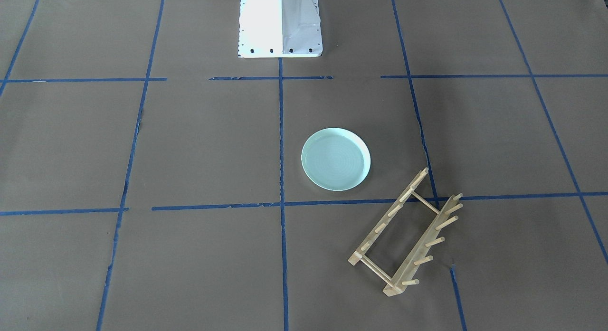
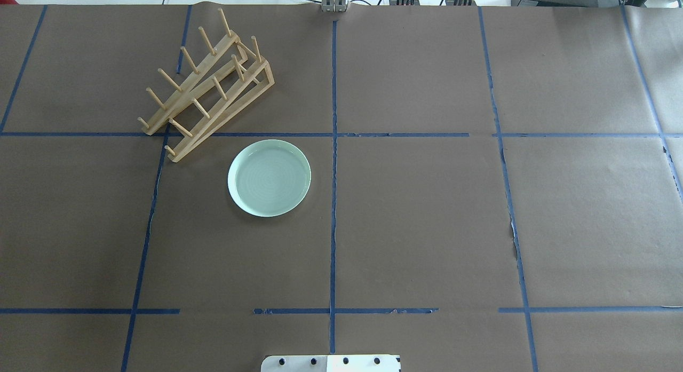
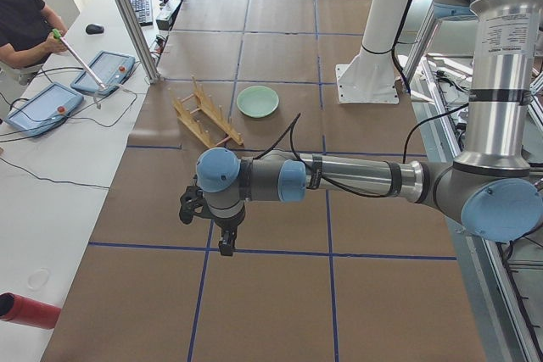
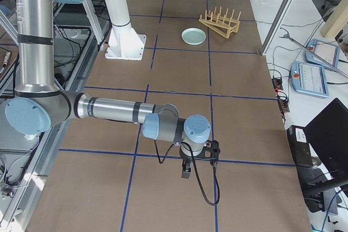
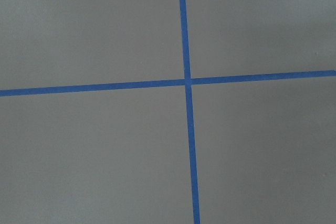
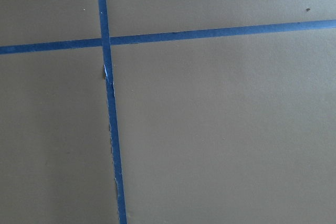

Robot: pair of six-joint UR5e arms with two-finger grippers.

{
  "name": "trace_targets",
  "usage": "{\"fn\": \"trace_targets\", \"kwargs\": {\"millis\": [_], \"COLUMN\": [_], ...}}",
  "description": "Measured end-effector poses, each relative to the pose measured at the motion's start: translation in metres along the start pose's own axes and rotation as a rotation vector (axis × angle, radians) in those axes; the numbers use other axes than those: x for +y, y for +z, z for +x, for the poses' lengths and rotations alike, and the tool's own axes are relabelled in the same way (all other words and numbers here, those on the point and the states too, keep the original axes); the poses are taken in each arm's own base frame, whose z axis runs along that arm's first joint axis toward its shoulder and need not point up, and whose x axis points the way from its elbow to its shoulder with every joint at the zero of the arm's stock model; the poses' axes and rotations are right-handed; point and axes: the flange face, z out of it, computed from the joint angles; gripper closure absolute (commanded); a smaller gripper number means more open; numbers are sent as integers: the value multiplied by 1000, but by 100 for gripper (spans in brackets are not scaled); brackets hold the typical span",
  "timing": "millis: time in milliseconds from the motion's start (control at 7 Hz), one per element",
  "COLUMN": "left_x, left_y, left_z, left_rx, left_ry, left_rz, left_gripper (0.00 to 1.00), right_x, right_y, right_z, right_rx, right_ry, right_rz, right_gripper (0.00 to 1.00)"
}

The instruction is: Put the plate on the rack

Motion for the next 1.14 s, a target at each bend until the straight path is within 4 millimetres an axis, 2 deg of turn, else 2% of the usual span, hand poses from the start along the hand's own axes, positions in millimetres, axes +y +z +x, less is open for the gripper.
{"fn": "trace_targets", "kwargs": {"millis": [286, 429, 571, 714, 857, 1143], "left_x": [-1, -9, -26, -50, -69, -97], "left_y": [2, -4, -19, -39, -58, -103], "left_z": [0, 5, 21, 51, 95, 202], "left_rx": [1, 0, -3, -6, -1, 19], "left_ry": [-4, 6, 27, 43, 55, 77], "left_rz": [-2, 10, 40, 77, 103, 123], "left_gripper": [0, 0, 0, 0, 0, 0], "right_x": [0, 0, 0, 0, 0, 0], "right_y": [0, 0, 0, 0, 0, 0], "right_z": [0, 0, 0, 0, 0, 0], "right_rx": [0, 0, 0, 0, 0, 0], "right_ry": [-1, -1, -1, -1, -1, -1], "right_rz": [0, 0, 1, 1, 1, 1], "right_gripper": [0, 0, 0, 0, 0, 0]}}
